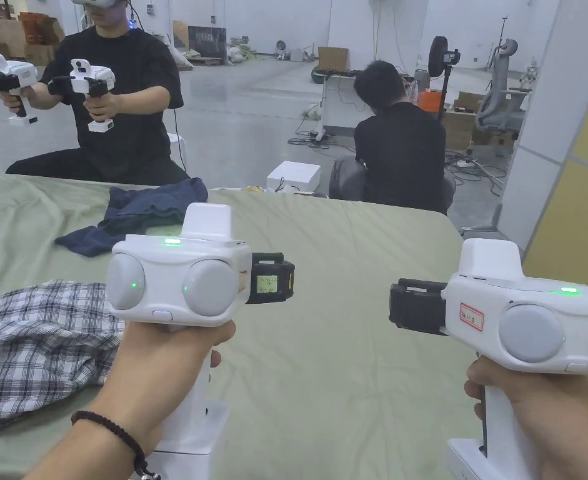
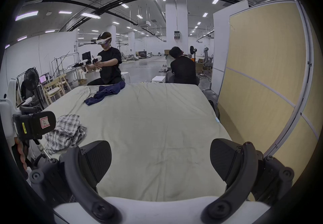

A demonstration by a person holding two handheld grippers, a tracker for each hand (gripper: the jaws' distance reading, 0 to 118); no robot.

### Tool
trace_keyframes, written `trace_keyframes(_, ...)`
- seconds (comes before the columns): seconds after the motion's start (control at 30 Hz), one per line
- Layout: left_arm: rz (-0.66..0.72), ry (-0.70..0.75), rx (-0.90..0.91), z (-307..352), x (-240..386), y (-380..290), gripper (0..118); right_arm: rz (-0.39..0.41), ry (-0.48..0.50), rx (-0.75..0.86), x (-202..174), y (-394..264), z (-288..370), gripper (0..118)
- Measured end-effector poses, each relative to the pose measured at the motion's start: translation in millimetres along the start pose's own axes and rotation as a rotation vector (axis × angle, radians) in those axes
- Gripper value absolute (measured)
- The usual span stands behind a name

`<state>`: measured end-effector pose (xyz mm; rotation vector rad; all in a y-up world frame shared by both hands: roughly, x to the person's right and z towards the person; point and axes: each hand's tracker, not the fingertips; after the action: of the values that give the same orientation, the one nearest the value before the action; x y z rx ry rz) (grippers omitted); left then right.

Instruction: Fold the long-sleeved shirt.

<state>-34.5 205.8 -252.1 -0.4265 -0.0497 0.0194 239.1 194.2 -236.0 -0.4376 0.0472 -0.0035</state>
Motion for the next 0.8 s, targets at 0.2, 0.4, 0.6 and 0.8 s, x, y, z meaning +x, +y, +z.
trace_keyframes(0.2,-0.006,0.003,0.001,0.9,0.4,-0.1,116,-0.003,-0.006,-0.003,0.4,-0.3,-0.3,112)
trace_keyframes(0.4,-0.01,0.01,0.011,0.7,-0.2,-0.3,115,-0.009,-0.008,-0.008,1.7,-0.4,-1.1,112)
trace_keyframes(0.6,-0.023,0.02,0.022,0.0,0.1,-1.9,109,-0.004,-0.028,0.0,2.6,-0.9,-1.2,105)
trace_keyframes(0.8,-0.028,-0.013,0.089,-9.5,6.4,-7.9,0,-0.016,0.004,0.047,21.6,-1.3,-0.4,0)
